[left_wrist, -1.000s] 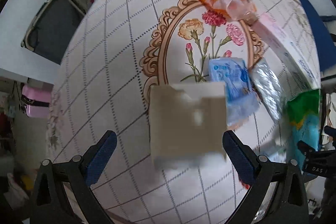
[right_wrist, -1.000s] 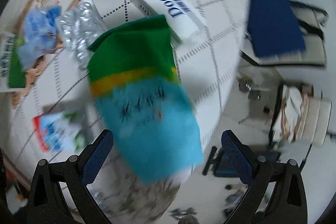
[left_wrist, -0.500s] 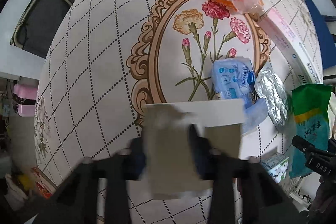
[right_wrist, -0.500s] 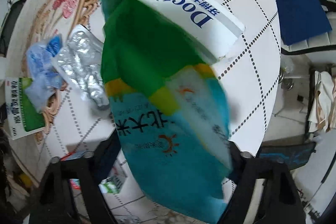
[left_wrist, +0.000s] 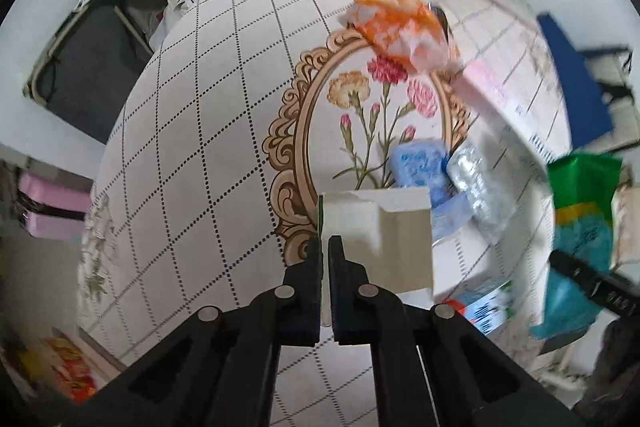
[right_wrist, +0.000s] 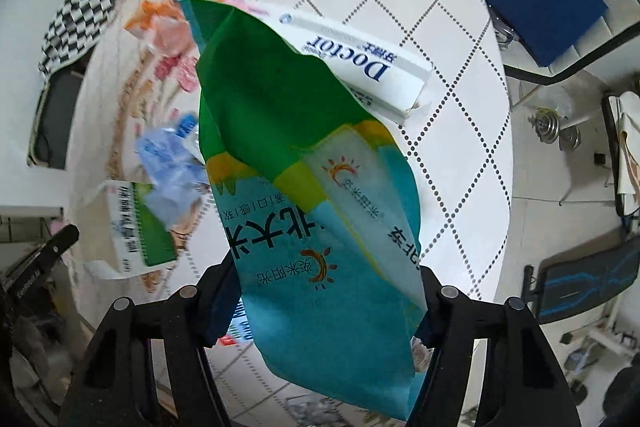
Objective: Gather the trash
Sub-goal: 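Grasp the green-blue snack bag with the right tool while the left tool grasps the white torn box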
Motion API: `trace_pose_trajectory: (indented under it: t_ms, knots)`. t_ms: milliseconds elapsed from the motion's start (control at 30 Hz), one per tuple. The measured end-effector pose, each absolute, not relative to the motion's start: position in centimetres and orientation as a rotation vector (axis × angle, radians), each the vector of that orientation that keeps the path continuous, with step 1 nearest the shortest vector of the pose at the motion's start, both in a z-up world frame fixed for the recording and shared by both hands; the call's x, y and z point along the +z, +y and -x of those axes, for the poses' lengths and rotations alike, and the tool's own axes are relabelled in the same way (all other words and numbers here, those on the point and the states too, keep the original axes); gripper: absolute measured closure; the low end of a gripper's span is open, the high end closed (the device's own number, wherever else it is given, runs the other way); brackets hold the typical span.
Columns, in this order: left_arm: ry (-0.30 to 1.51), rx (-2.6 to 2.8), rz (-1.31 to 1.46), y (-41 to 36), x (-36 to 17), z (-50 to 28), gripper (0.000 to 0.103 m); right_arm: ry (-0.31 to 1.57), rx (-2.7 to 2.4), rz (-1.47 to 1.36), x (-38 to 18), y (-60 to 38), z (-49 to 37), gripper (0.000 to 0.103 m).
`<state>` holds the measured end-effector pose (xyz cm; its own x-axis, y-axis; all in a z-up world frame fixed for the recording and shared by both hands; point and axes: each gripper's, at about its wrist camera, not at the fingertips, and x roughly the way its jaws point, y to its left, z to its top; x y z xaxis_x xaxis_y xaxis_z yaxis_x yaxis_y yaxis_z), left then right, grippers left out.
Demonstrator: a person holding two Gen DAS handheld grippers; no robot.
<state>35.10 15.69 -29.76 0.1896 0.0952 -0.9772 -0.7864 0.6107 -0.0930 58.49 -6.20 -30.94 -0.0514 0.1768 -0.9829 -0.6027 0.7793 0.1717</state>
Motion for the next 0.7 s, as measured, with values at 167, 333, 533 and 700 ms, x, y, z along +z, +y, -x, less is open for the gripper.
trace_pose_trajectory:
  t_ms: [167, 333, 533, 700]
  knots:
    - [1.221, 0.630, 0.899, 17.0, -32.6, -34.5, 0.099, 1.494, 0.636, 0.322, -30.6, -6.1, -58.0, 0.032]
    - [1.196, 0.622, 0.958, 17.1, -32.4, -33.4, 0.065, 1.526, 0.631, 0.282, -31.4, -6.0, -58.2, 0.032]
    - [1.193, 0.640, 0.932, 17.6, -32.2, -33.4, 0.046, 1.545, 0.640, 0.272, -32.2, -5.6, -58.7, 0.031]
    - [1.317, 0.662, 0.898, 18.0, -35.7, -34.7, 0.046, 1.550, 0.642, 0.285, -32.8, -4.8, -58.9, 0.031]
